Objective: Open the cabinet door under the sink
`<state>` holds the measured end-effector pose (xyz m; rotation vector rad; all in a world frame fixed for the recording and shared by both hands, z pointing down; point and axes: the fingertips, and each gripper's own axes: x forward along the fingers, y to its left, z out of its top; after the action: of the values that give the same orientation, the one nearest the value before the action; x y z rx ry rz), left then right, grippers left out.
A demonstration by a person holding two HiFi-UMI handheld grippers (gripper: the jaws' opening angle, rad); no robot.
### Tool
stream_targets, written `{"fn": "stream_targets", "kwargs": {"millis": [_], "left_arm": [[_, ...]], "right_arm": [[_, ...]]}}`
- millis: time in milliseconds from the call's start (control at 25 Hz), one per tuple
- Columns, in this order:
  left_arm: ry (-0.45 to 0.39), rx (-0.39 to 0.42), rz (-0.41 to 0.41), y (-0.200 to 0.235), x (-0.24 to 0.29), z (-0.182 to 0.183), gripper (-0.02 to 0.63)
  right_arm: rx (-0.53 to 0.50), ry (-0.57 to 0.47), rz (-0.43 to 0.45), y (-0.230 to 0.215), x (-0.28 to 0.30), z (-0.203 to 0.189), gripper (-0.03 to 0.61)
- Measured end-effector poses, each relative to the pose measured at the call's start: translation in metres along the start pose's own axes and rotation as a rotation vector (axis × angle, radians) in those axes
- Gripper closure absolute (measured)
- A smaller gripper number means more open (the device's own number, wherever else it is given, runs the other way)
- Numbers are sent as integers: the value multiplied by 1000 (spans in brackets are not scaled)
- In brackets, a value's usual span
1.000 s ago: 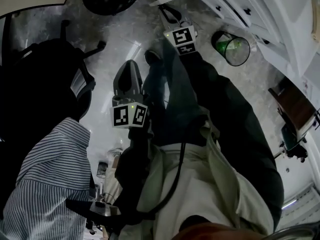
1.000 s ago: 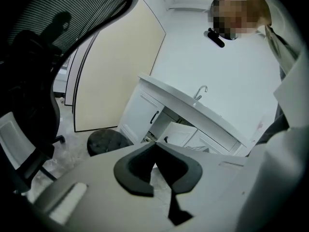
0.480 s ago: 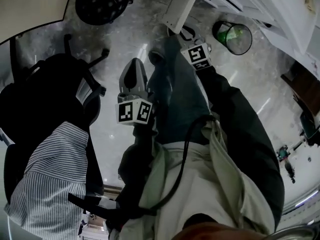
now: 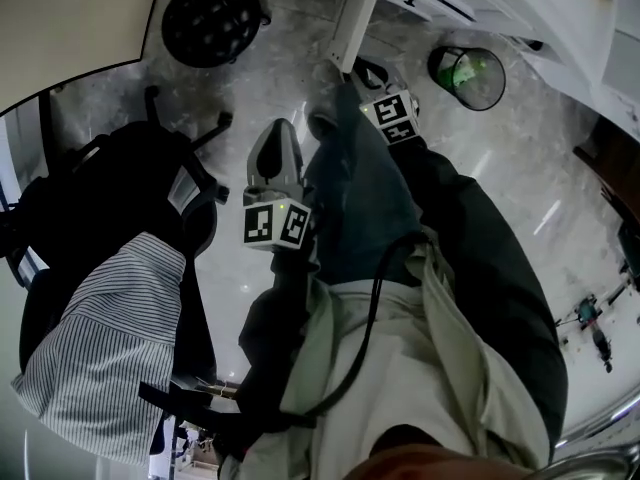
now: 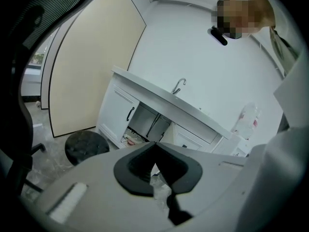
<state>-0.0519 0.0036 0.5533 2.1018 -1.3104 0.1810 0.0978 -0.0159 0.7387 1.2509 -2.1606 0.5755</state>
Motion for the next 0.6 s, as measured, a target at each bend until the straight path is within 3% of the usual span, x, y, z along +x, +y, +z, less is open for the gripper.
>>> {"fn": "stream_targets", "kwargs": {"millis": [280,440,600], "left_arm": [[-14,3,2,-8,-25,11,607],[-3,23,-5,-21,-45,20,607],[-7,63,-47,-38,-58,34,607]], "right_arm": [[150,77,-20,19,-44,-21,531],[154,129,34,40,-82,-27,534],[148,118,37,38,-109,-8,535]]}}
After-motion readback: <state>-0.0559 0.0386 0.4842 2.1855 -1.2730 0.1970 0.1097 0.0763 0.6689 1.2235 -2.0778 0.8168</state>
